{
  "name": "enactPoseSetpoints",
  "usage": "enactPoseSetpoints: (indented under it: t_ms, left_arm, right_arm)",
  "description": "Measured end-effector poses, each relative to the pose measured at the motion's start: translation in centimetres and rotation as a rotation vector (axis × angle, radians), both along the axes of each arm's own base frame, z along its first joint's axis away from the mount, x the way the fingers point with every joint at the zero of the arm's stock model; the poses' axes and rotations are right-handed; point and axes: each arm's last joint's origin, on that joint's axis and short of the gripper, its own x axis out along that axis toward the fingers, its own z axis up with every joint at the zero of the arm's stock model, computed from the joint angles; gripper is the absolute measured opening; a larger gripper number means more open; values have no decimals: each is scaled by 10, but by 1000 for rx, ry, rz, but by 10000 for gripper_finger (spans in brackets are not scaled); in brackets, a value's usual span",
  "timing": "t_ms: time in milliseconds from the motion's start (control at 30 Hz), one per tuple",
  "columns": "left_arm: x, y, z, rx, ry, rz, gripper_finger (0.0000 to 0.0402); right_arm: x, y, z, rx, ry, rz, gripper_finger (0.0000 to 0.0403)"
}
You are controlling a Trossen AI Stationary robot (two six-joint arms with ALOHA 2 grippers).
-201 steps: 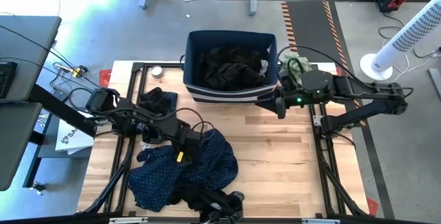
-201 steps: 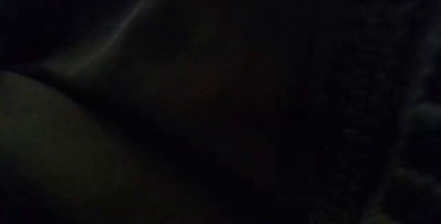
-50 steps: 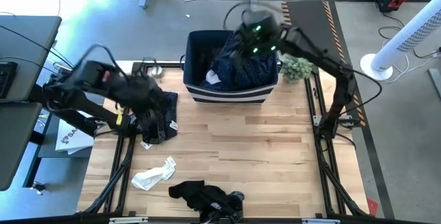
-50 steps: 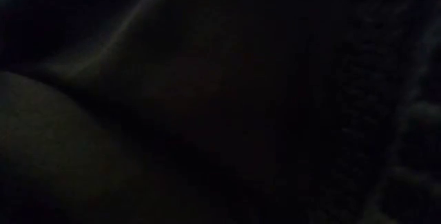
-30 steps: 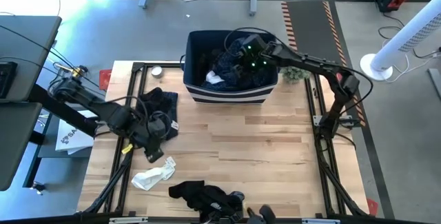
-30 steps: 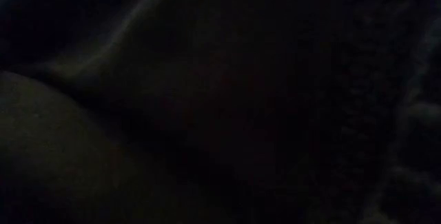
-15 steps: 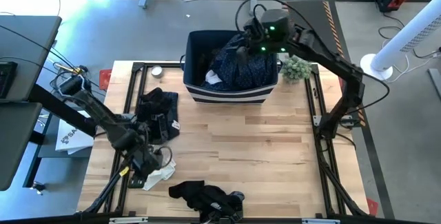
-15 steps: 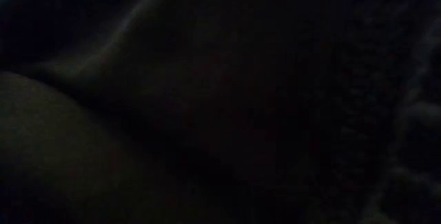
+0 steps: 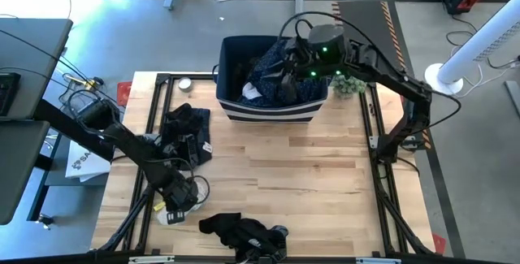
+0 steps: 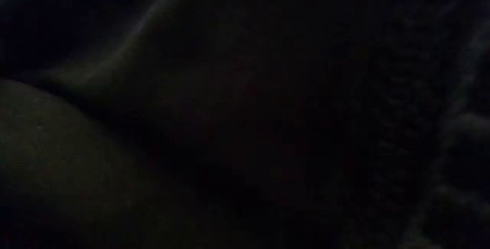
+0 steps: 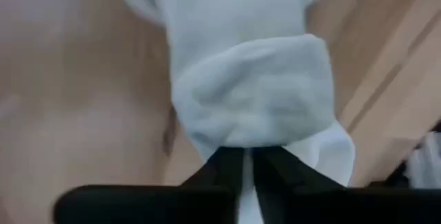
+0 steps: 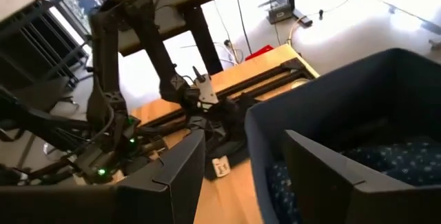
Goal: Sort clothes
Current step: Put the white sock into the laundry bin
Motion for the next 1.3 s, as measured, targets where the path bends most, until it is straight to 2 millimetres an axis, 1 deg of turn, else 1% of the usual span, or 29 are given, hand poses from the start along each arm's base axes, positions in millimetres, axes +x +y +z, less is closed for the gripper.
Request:
enactPoseSetpoints:
  t_ms: [67,100,167,200,267,367,467,567,633,733,800,833,867,933,1033,1133,1300]
  left_arm:
    - [2,1,7,-3,3,31,14]
    - [4,1,14,-6,-1,46,13]
    - [9,2,39,-25,-23,74,6]
    - [11,3,52,-32,-35,93,5]
    - [15,7,85,-69,-87,136,5]
    - [22,16,146,-222,-266,192,3]
    - [29,34,208,-324,-502,300,3]
    - [34,62,265,-336,-801,438,2]
    - [36,85,300,-265,-1020,530,1]
    - [37,118,347,-97,-1359,630,1]
    - [37,137,373,46,-1564,651,1]
    - [36,146,384,128,-1640,646,1]
    - [35,155,392,217,-1702,636,1]
    - [36,171,403,386,-1765,611,1]
    - [46,193,403,585,-1744,565,1]
    - [66,216,390,643,-1668,501,1]
    - [113,255,348,548,-1502,407,1]
  right_arm:
    - [-5,3,4,21,-10,-6,192]
    - [-9,4,6,33,-14,-8,192]
    - [-21,8,15,45,-40,-4,192]
    - [-27,10,18,48,-48,-5,192]
    - [-40,14,27,43,-75,-1,192]
    - [-59,19,38,13,-107,-7,192]
    - [-75,21,47,-32,-138,-37,192]
    - [-87,23,52,-72,-149,-64,192]
    - [-91,23,53,-88,-144,-77,192]
    - [-94,24,52,-94,-119,-78,192]
    - [-94,24,49,-90,-90,-77,192]
    - [-95,24,48,-87,-76,-76,192]
    - [-94,24,46,-85,-67,-76,192]
    - [-94,24,44,-76,-48,-77,192]
    - [-94,24,43,-70,-42,-79,192]
    - [-94,24,43,-48,-46,-89,192]
    - [-94,24,43,-8,-53,-110,192]
